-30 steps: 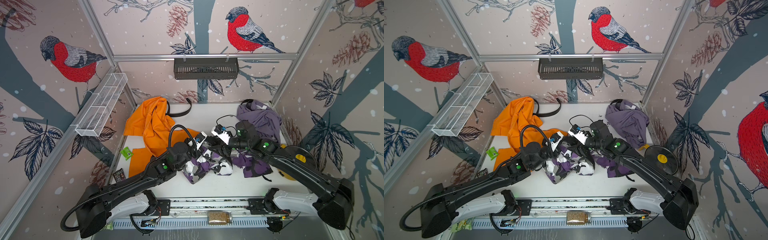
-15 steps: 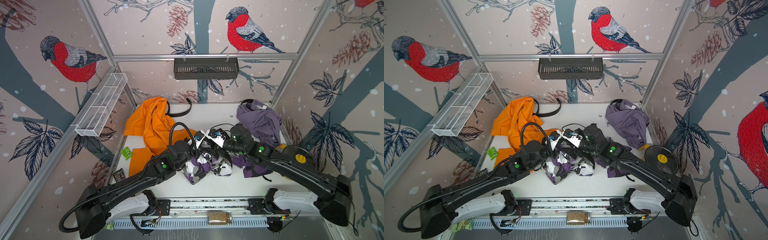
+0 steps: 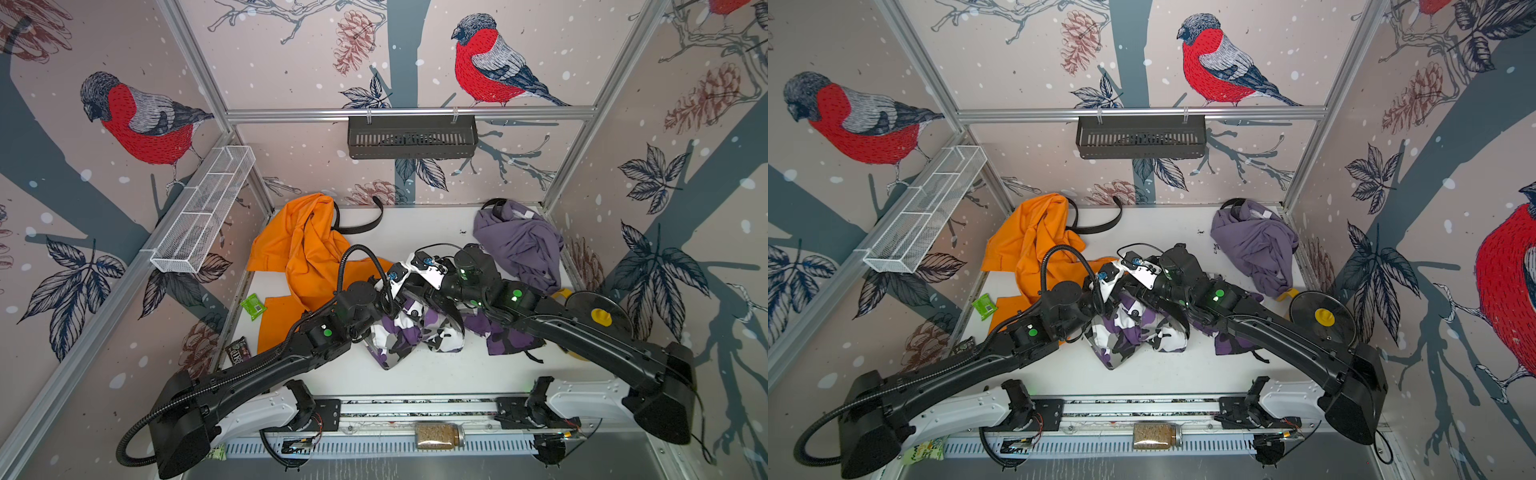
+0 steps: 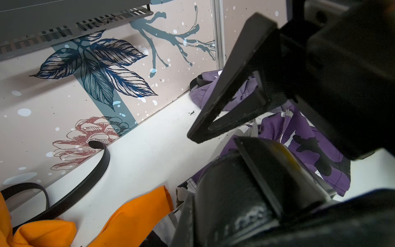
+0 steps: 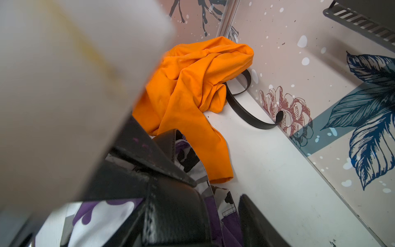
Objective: Remove the belt from the trousers
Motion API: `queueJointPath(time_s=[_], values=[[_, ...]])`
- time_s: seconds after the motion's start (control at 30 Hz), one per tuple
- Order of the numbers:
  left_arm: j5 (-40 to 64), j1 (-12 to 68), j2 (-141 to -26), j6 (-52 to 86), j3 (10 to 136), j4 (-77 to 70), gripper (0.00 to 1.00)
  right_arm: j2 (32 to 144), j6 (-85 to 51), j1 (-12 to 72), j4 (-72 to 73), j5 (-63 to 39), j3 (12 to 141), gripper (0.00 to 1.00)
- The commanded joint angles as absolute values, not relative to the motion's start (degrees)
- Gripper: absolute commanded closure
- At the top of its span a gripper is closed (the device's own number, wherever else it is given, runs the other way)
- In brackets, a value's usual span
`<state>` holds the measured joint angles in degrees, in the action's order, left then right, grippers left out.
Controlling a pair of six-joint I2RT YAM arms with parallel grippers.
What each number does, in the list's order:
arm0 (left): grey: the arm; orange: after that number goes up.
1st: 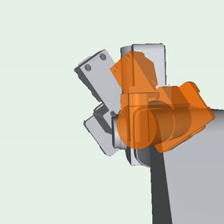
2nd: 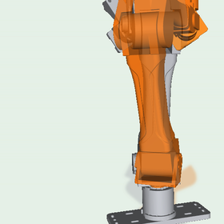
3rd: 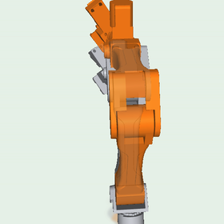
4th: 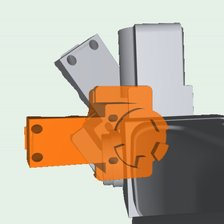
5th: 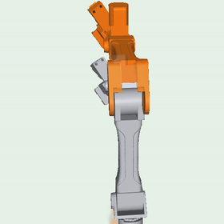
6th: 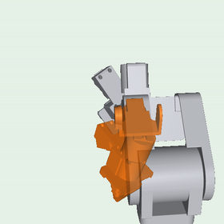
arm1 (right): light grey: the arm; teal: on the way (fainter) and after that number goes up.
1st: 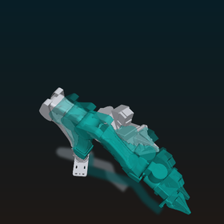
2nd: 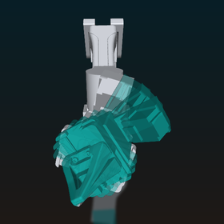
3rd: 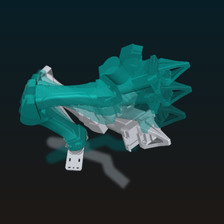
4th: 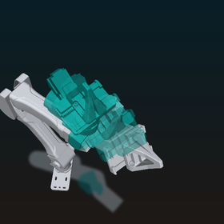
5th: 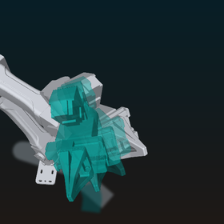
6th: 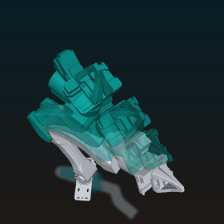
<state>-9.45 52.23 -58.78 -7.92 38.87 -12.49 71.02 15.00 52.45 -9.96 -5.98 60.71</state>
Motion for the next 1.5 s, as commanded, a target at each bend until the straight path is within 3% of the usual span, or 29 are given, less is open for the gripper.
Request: queueJointPath(time_s=[0.0,0.27,0.33,0.47,0.53,0.93,1.07,1.23,1.47], values=[[-8.9,52.2,-58.5,-7.6,39.0,-14.0,1.00,71.4,15.6,52.9,-10.5,-4.5,61.0,0.50],[-13.6,52.2,-56.9,-7.2,37.7,-12.8,1.00,69.5,14.6,52.4,-12.4,-3.7,60.3,0.68],[-14.5,52.2,-56.0,-6.5,37.5,-12.4,1.00,69.4,14.0,51.2,-12.7,-5.9,59.7,0.68],[-12.2,52.2,-55.3,-5.5,37.1,-12.9,1.00,70.3,13.4,51.5,-12.7,-6.0,59.1,0.41],[-11.7,52.2,-55.8,-4.5,38.0,-11.6,1.00,70.6,12.8,52.0,-11.7,-5.0,59.1,0.33],[-12.7,52.7,-55.9,-3.0,39.5,-9.9,1.00,72.2,8.7,53.3,-10.6,-1.8,60.2,0.31],[-12.7,52.7,-56.0,-3.0,39.6,-10.0,1.00,72.6,9.7,55.4,-11.1,2.2,60.7,0.37],[-13.8,52.7,-56.0,-3.4,39.3,-9.7,1.00,72.2,10.2,56.0,-12.5,3.4,61.0,0.60],[-19.7,52.7,-54.2,-2.4,37.4,-8.2,1.00,69.9,7.9,54.7,-13.3,-0.2,59.8,0.77]])
